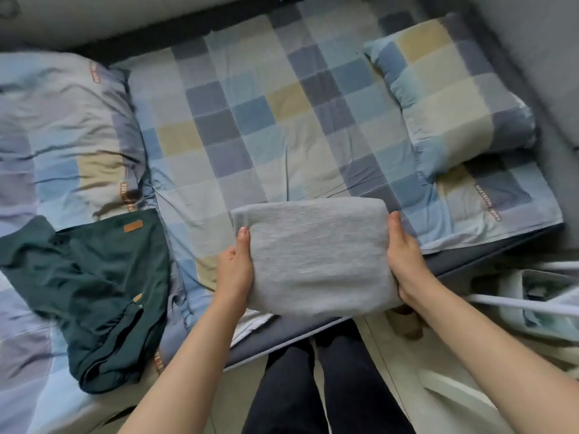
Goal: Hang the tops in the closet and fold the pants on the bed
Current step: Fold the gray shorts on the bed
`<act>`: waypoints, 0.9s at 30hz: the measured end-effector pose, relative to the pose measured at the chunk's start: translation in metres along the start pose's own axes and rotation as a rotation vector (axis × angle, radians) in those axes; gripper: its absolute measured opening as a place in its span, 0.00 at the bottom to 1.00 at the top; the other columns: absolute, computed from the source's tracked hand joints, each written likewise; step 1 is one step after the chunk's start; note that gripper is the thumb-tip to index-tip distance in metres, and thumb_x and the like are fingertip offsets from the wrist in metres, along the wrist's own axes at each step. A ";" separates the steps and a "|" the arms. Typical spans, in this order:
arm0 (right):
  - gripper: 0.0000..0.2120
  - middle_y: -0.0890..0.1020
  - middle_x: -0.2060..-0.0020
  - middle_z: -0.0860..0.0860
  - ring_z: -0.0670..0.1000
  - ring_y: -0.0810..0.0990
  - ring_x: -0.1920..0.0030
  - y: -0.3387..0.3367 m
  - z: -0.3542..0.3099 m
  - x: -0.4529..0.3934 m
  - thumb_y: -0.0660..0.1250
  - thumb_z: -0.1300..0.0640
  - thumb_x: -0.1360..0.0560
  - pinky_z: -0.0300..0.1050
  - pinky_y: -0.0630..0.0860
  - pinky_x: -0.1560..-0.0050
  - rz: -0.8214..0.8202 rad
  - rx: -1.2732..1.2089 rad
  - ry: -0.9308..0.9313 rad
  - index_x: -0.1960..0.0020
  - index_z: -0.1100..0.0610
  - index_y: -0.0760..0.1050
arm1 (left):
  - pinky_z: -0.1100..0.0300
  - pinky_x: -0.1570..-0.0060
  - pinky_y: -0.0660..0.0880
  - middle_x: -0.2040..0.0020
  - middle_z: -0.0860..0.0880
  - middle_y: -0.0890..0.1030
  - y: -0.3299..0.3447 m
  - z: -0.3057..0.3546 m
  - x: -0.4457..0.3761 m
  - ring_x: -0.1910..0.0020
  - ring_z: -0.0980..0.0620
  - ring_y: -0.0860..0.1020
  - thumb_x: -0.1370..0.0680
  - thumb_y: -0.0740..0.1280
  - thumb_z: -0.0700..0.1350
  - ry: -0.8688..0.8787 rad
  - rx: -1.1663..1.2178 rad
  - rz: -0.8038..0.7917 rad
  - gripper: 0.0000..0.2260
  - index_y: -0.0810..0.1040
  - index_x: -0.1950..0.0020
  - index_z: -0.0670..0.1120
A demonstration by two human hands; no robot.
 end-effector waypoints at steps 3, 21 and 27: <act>0.30 0.83 0.53 0.44 0.42 0.82 0.53 -0.014 0.013 0.051 0.55 0.25 0.35 0.38 0.75 0.57 0.087 -0.120 -0.010 0.50 0.48 0.77 | 0.59 0.63 0.74 0.68 0.55 0.83 -0.012 0.019 0.020 0.63 0.55 0.80 0.23 0.59 0.67 0.048 -0.100 -0.111 0.27 0.79 0.64 0.44; 0.25 0.82 0.56 0.48 0.45 0.80 0.53 -0.146 0.170 0.296 0.54 0.34 0.24 0.49 0.77 0.50 0.893 -0.571 0.114 0.56 0.54 0.78 | 0.64 0.74 0.76 0.62 0.51 0.86 0.081 -0.001 0.209 0.66 0.53 0.84 0.27 0.73 0.54 0.083 -0.534 -0.954 0.13 0.81 0.53 0.45; 0.26 0.85 0.61 0.46 0.50 0.84 0.57 -0.168 0.259 0.403 0.54 0.28 0.28 0.48 0.81 0.56 1.076 -0.814 0.197 0.59 0.45 0.81 | 0.63 0.70 0.77 0.62 0.51 0.86 0.119 -0.052 0.313 0.64 0.53 0.85 0.27 0.73 0.56 0.201 -0.687 -1.150 0.15 0.82 0.54 0.45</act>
Point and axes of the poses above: each hand's wrist, its own x-axis away from the middle knuckle, its own y-axis out of the palm, z = x × y, the point moved 2 cm from there along -x, towards the middle knuckle
